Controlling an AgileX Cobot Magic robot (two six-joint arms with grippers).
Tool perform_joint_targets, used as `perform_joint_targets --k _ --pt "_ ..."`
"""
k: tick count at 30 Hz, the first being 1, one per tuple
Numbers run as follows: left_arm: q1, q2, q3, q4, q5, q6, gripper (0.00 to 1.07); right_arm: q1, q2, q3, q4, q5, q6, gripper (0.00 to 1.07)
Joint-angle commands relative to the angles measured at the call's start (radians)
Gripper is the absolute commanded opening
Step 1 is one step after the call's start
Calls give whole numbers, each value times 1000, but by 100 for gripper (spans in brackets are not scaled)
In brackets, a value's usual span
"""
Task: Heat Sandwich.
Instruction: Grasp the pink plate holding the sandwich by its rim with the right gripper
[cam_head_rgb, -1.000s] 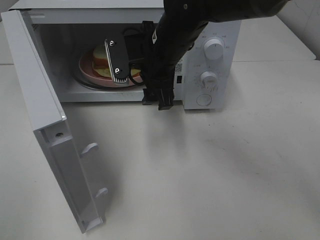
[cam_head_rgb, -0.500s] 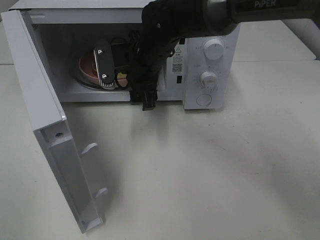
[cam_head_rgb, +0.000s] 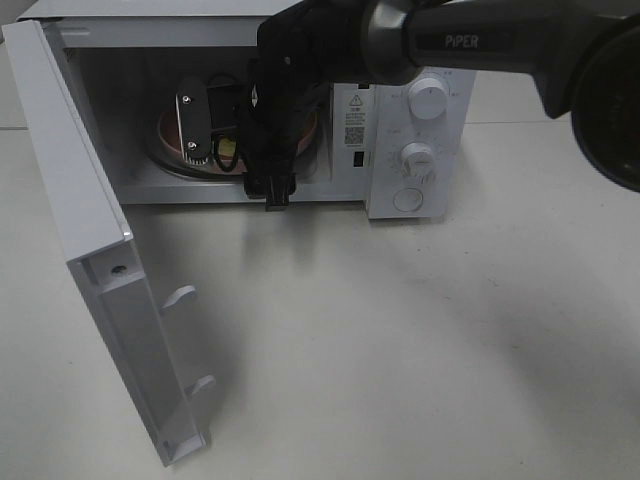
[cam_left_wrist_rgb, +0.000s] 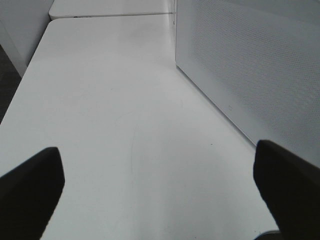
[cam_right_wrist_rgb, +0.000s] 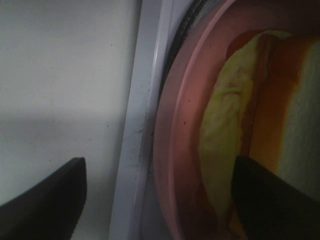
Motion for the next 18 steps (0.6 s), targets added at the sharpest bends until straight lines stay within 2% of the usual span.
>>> perform_joint_targets --k 1,5,18 --pt "-2 -5 0 -6 1 -1 98 -1 43 -60 -13 16 35 76" --pt "-2 -5 0 -6 1 -1 98 -11 78 -105 -24 27 65 76" --pt "-2 -5 0 -5 1 -1 98 -24 89 -106 -25 23 67 76"
